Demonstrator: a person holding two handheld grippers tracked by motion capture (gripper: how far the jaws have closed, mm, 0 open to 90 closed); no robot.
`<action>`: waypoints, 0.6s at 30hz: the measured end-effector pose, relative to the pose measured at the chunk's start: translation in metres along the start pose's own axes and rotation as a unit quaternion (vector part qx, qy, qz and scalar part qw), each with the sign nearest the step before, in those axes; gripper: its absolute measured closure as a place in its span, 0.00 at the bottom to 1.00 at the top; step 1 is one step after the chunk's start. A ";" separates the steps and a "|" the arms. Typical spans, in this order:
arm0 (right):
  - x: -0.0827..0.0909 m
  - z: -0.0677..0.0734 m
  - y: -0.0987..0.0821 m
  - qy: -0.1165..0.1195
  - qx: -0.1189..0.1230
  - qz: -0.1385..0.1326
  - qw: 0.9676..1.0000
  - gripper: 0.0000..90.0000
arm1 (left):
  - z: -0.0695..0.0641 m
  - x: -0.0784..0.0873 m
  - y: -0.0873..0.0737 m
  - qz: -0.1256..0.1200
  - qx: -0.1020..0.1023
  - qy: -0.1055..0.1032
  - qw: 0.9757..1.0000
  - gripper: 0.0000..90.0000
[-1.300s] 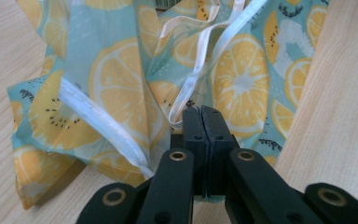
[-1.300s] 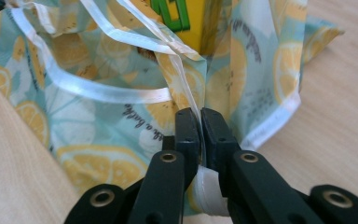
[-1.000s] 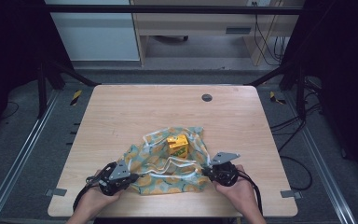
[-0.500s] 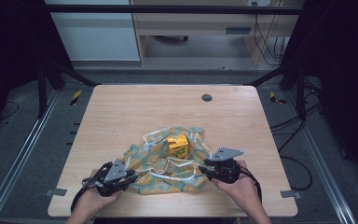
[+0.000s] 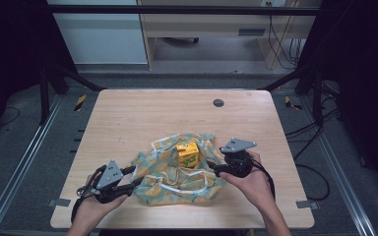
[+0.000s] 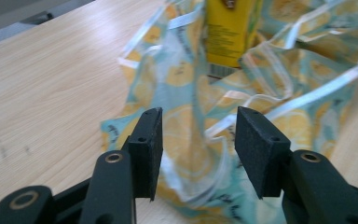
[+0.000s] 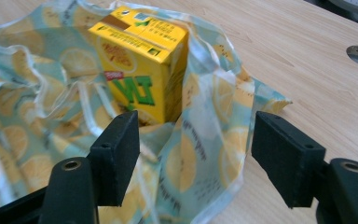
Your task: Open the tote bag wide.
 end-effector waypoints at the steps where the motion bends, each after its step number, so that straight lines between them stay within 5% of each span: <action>1: -0.008 -0.002 0.001 -0.003 -0.002 0.007 1.000 0.38 | 0.001 0.000 -0.001 0.000 0.002 0.000 1.000 0.58; 8: -0.027 -0.005 -0.002 0.005 0.001 0.017 1.000 0.49 | -0.008 -0.003 0.000 0.003 -0.009 -0.028 1.000 0.58; 14: -0.038 -0.010 -0.008 0.002 -0.003 0.023 1.000 0.51 | -0.018 -0.022 -0.013 0.057 -0.026 -0.058 0.996 0.56; 18: -0.041 -0.012 -0.007 0.006 -0.002 0.015 1.000 0.73 | -0.021 -0.027 -0.021 0.096 -0.038 -0.063 0.993 0.61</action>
Point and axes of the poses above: each handheld gripper's, and its own axes: x roughly backward along the jaws, y roughly out of its top, z roughly to its left, the point moved 3 cm from there along -x, roughly forward along the jaws, and after that the axes turned 10 degrees about -z, right-handed, at the moved point
